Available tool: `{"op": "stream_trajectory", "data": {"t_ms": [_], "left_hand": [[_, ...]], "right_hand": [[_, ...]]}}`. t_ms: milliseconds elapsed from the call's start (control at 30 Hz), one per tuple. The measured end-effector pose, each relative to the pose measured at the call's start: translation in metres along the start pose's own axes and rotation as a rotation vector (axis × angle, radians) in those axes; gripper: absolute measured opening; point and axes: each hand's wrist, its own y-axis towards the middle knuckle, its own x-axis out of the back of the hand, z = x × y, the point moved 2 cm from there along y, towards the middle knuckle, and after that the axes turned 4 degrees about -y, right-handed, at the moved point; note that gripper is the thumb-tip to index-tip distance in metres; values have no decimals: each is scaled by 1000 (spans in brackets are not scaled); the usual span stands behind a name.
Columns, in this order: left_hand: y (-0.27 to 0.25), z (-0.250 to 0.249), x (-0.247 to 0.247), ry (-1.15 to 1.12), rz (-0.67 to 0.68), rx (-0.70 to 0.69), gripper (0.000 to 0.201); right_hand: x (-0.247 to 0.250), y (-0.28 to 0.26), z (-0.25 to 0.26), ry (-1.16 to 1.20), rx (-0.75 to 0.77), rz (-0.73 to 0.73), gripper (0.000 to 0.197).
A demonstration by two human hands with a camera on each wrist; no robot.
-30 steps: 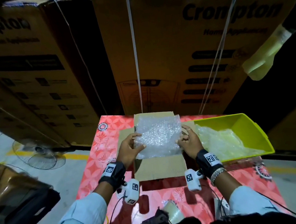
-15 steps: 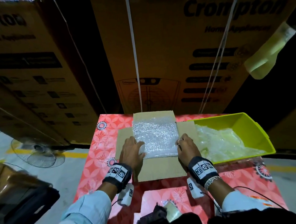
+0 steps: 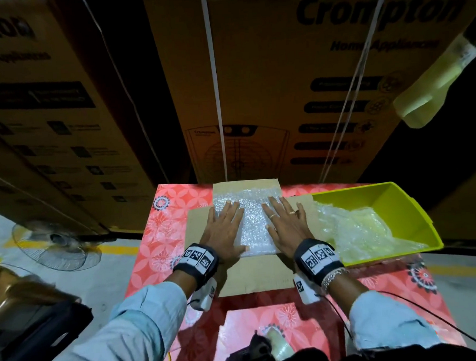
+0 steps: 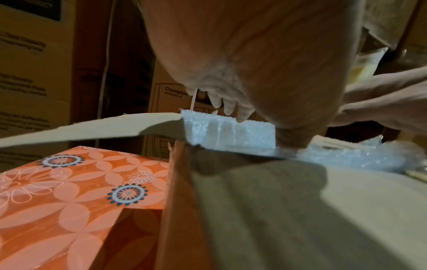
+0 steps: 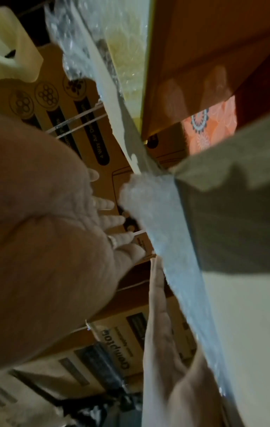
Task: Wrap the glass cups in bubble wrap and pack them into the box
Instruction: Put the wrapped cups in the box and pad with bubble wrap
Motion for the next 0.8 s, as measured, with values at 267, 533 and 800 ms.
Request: {"op": "stream_trajectory", "data": {"t_ms": [267, 533, 800], "left_hand": [[-6, 27, -22, 90, 85, -32, 94], [-27, 30, -7, -42, -22, -125, 90], [-45, 27, -18, -75, 22, -115, 93]], "right_hand": [[-22, 10, -23, -140, -33, 280, 67], [-18, -40, -1, -56, 51, 139, 74], [-33, -50, -6, -115, 64, 132, 65]]}}
